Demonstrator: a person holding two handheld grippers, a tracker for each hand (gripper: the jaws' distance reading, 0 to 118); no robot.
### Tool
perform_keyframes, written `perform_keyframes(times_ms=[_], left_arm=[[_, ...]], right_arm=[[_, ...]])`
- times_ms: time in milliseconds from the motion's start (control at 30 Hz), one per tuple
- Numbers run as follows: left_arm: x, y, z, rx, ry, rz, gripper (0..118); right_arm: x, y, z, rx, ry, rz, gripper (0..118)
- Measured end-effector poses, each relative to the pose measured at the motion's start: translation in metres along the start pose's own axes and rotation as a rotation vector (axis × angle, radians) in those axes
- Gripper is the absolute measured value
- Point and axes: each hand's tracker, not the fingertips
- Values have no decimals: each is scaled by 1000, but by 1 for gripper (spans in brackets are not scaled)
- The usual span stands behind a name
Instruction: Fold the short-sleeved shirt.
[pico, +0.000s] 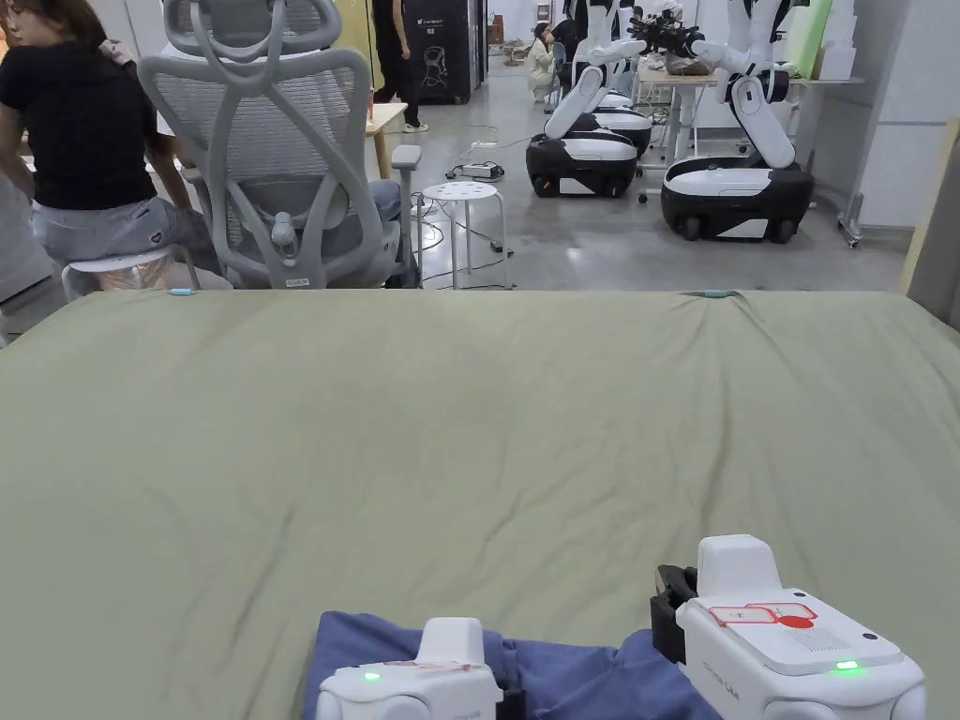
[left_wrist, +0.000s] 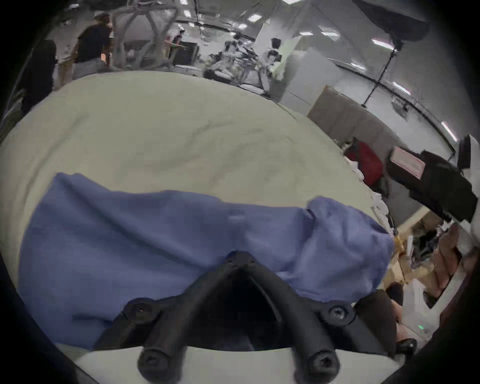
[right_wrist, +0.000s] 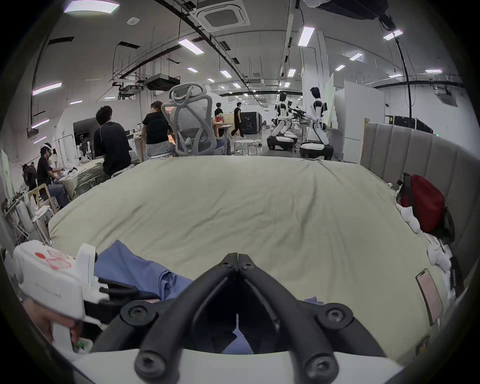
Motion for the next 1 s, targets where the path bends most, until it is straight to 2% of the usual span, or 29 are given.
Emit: perform_keyframes(times_ms=[67,267,400,467,500,533,567,600,633,667,733,800,900,933,967,1000], left_arm=[[2,3,5,16,38,-27,0],[-51,24,84,230,139,81,0],[-108,20,119,259,203,254,0],[-127,13,121,272,154,352,0],[-133,7,121,267,107,401,6],[-138,2,121,267,80,425,27],[-142,-2,119,266,76,436,74],[-148,-6,113,254,73,479,106],[-155,-12,111,247,47,535,118],[-164,-18,109,268,5,613,113],[-180,-30,93,238,-121,815,112],[-185,-43,70,207,-353,952,112],[-163,-40,48,222,-484,922,105],[-157,-39,42,211,-482,923,95],[-153,-38,40,208,-437,914,64],[-149,-31,39,205,-317,864,19]], right_arm=[[0,0,0,-2,-2,2,0],[-13,3,-5,-7,10,25,0],[-31,6,-13,-7,27,40,0],[-37,7,-14,-4,36,42,0],[-41,8,-14,-6,40,44,0],[-44,7,-13,-7,41,51,0],[-45,7,-13,-9,39,58,0],[-46,7,-13,-10,41,62,0],[-46,7,-13,-11,41,63,0],[-46,7,-13,-11,37,64,0],[-45,7,-12,-11,32,59,0],[-44,8,-12,-14,26,58,0],[-42,8,-11,-17,20,54,0],[-41,8,-11,-18,19,52,0],[-41,8,-11,-20,16,53,0],[-40,8,-11,-22,12,55,0]])
